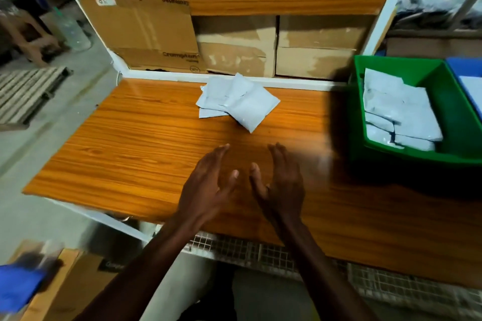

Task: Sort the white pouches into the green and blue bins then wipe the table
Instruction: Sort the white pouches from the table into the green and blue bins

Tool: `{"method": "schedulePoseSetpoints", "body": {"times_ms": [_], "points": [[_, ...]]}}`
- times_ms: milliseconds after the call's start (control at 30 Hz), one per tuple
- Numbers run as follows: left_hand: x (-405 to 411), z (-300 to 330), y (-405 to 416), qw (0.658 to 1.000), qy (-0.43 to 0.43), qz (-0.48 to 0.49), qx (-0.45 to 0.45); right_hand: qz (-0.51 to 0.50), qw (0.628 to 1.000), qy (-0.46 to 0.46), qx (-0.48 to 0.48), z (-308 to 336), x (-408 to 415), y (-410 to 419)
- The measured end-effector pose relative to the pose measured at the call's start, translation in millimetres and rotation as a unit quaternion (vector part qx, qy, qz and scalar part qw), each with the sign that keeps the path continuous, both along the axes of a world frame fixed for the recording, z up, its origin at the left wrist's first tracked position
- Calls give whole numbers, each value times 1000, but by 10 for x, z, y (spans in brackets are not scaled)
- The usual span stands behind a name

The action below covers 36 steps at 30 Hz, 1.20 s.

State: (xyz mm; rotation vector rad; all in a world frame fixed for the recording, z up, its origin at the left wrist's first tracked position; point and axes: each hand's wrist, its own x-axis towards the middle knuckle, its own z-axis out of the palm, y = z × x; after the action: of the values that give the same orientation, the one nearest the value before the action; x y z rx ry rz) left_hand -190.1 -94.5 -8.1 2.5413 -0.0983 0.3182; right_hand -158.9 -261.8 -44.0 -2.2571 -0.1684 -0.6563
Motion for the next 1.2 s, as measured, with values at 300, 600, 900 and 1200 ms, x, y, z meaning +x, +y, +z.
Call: {"method": "schedulePoseSetpoints", "body": {"times_ms": [300,600,900,1200], "points": [[1754,-180,726,997,-12,-82,6,-57,991,118,-7,-188,1297,861],[3231,-323,540,978,92,-180,45,-122,942,298,-92,-375,2375,1017],[3634,-544,592,945,121,-204,225,-81,906,339,-241,-408,2555,494],[3687,-648,194,954,121,-157,227,-76,908,330,-248,-365,2637,419]]}}
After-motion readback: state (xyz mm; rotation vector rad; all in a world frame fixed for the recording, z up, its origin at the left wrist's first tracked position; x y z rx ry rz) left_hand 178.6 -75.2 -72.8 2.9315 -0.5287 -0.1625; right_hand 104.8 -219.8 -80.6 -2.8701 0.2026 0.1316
